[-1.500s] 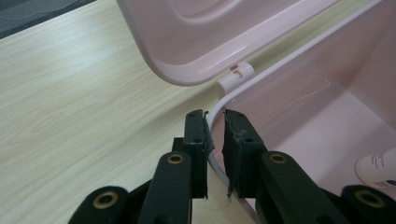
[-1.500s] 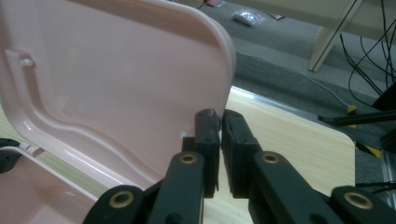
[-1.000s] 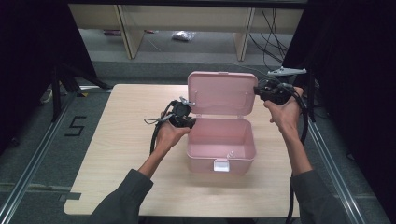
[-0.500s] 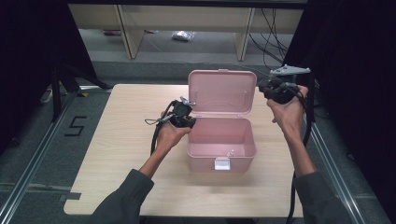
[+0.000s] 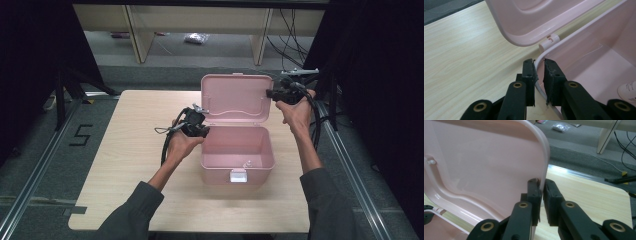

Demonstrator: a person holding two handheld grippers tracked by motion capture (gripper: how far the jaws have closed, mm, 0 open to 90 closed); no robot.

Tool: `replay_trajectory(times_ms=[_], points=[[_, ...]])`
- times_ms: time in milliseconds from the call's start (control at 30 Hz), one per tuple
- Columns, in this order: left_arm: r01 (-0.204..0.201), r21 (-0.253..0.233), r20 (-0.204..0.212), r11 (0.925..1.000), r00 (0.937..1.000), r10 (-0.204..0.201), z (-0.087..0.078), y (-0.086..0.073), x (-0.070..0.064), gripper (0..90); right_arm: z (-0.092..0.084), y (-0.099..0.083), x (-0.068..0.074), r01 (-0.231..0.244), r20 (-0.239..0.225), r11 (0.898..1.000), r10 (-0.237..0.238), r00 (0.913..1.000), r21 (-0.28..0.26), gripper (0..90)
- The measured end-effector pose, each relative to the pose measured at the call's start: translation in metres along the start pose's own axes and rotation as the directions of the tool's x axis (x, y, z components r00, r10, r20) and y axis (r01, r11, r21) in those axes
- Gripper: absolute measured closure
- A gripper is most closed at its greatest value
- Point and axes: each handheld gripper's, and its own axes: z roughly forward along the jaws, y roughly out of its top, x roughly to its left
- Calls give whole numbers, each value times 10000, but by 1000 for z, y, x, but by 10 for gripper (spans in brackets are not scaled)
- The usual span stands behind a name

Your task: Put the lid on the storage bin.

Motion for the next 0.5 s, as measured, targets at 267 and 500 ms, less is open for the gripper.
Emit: replay_trajectory(times_ms=[267, 500], points=[[42, -15, -9, 10000, 10000, -42, 0, 0, 0, 791, -6, -1, 2, 199, 89, 9998, -199, 9998, -28, 848], [144, -55, 1, 9999, 9999, -144, 0, -1, 0, 791, -13, -3, 9, 540, 271, 9984, -535, 9982, -173, 846]])
